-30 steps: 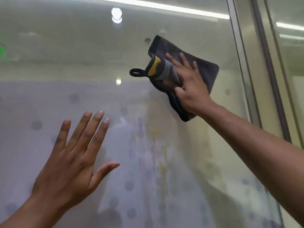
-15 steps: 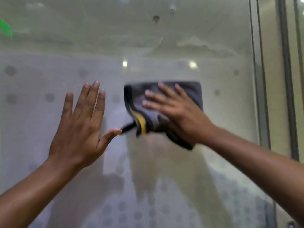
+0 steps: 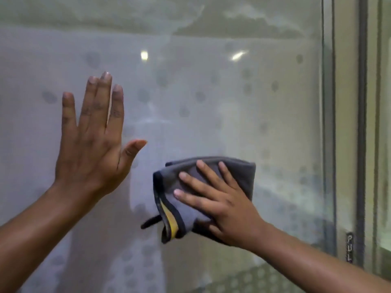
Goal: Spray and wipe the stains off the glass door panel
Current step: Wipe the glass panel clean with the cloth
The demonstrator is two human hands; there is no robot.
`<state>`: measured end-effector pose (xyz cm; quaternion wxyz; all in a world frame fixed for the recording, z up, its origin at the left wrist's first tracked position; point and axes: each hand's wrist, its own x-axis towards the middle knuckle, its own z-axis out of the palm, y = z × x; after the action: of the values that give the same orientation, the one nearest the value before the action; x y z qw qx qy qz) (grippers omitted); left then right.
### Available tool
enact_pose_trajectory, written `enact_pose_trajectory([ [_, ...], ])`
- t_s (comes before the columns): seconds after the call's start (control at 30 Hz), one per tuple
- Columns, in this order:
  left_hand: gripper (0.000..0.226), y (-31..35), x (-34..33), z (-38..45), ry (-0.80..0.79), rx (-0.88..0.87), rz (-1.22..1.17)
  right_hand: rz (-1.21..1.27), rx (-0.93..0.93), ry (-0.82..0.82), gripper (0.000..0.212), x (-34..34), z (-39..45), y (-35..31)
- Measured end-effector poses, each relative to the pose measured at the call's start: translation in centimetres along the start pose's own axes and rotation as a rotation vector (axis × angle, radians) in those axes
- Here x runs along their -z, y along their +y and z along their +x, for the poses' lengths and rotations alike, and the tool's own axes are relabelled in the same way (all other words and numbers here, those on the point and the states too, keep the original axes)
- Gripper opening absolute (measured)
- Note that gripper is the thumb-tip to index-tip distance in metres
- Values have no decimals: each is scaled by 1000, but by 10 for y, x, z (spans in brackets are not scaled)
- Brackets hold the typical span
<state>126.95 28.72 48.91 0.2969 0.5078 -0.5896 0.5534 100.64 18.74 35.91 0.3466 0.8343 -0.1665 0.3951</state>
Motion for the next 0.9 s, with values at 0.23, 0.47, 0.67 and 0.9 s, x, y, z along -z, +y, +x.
enact_pose_trajectory([
  [0.23, 93, -3, -3, -6, -21, 5, 17, 114, -195, 157, 50, 4, 9, 14],
  [0.47, 83, -4, -7, -10, 13, 22, -23, 187, -650, 564, 59, 78, 183, 96],
  [0.67, 69, -10, -22, -7, 67, 58, -171, 25, -397, 376, 57, 43, 124, 58],
  [0.9, 66, -6, -21, -7, 25, 14, -193, 178, -395, 233, 46, -66, -31, -121],
])
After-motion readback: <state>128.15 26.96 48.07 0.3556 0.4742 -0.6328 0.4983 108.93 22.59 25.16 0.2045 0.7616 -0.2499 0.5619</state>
